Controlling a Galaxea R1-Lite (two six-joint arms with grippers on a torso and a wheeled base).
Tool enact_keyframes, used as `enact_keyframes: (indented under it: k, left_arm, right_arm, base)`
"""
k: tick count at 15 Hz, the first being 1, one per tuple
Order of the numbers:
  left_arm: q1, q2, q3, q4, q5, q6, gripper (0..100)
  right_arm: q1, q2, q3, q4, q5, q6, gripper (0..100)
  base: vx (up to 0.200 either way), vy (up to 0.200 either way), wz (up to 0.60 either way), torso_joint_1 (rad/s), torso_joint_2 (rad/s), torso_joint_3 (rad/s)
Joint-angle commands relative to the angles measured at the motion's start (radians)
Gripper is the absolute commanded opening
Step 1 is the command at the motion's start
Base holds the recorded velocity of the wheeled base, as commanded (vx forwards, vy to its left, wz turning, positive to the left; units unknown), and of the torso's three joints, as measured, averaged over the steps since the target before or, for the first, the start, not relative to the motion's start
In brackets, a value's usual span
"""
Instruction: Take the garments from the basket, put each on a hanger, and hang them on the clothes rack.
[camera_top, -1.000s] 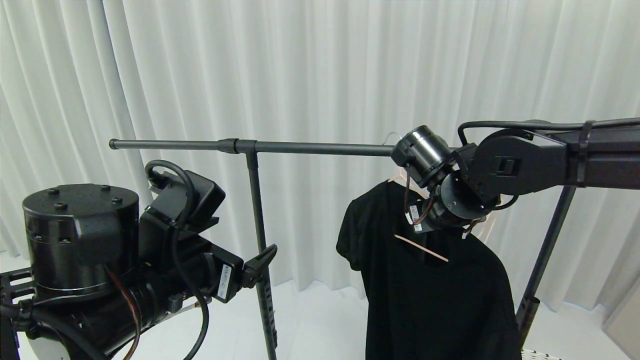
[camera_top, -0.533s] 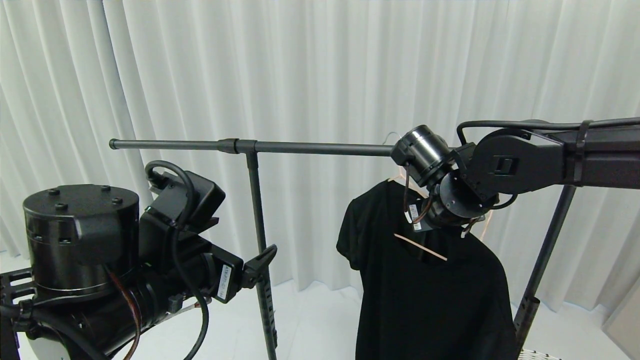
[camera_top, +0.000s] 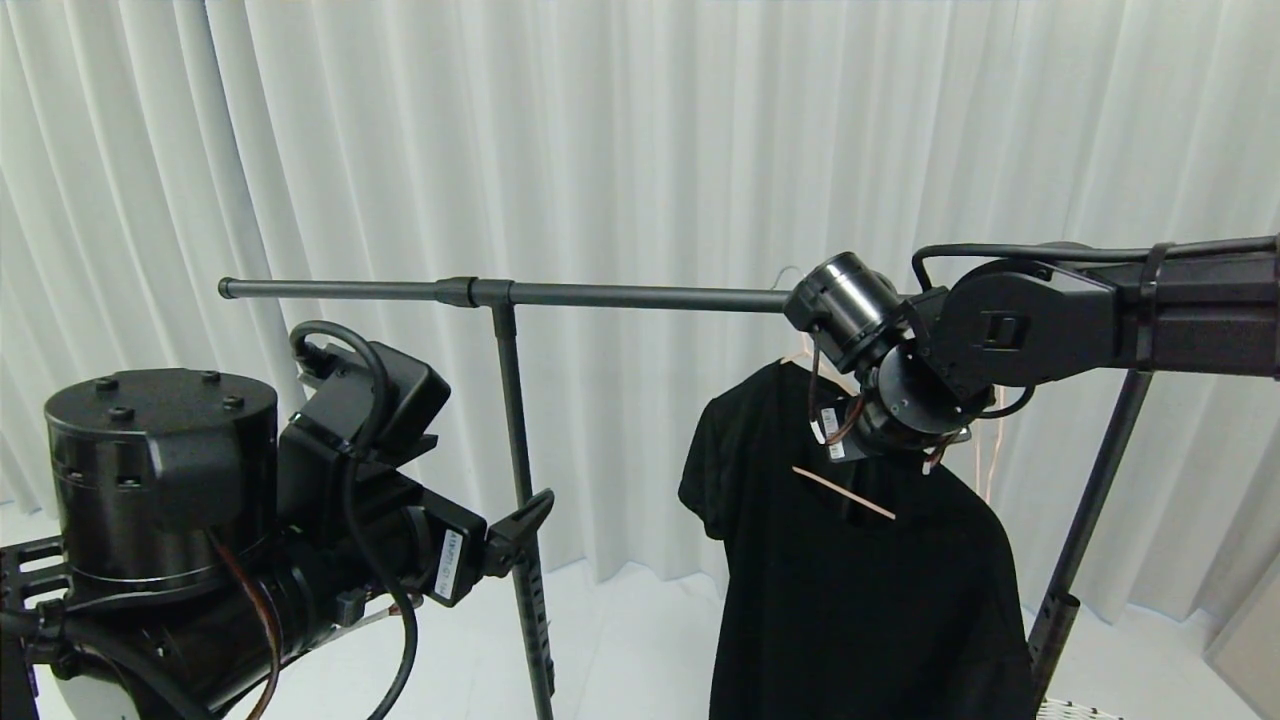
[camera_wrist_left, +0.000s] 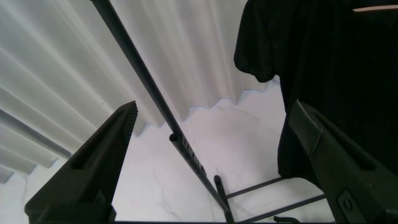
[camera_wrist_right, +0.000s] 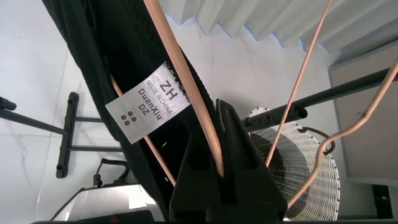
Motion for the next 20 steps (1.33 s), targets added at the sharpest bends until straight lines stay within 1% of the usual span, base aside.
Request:
enact_keyframes:
  k: [1, 7, 8, 13, 16, 18, 20]
  left_arm:
    - [-0.001, 0.001, -0.001, 0.0, 0.0, 0.0, 100]
    - [-0.001, 0.001, 0.0, 0.0, 0.0, -0.002, 100]
    - [-0.001, 0.001, 0.0, 0.0, 0.0, -0.002, 100]
    - [-0.001, 0.003, 0.0, 0.0, -0.001, -0.002, 100]
    - [0.001, 0.001, 0.002, 0.0, 0.0, -0.005, 100]
    - [0.009, 0.001, 0.002, 0.0, -0.001, -0.005, 100]
    - [0.022, 0.003, 0.002, 0.0, 0.0, -0.005, 100]
  right_arm:
    - [0.0, 0.006, -0.002, 0.0, 0.0, 0.0, 0]
    - [0.0, 0.02, -0.022, 0.002, 0.0, 0.0, 0]
    - [0.0, 0.02, -0.022, 0.002, 0.0, 0.0, 100]
    - [0.0, 0.013, -0.03, 0.0, 0.0, 0.005, 100]
    - [0.001, -0.036, -0.031, 0.005, 0.002, 0.005, 100]
    - [0.014, -0.098, -0.028, 0.055, 0.026, 0.009, 100]
    - [0.035, -0.155, -0.022, 0.069, 0.083, 0.019, 100]
  base:
    - [0.0, 0.0, 0.0, 0.0, 0.0, 0.0]
    - [0.0, 0.0, 0.0, 0.0, 0.0, 0.0]
    - [0.0, 0.0, 0.0, 0.0, 0.0, 0.0]
    - [0.0, 0.0, 0.0, 0.0, 0.0, 0.0]
    - [0.0, 0.0, 0.0, 0.0, 0.0, 0.0]
    - [0.0, 0.0, 0.0, 0.0, 0.0, 0.0]
    - [0.0, 0.0, 0.0, 0.0, 0.0, 0.0]
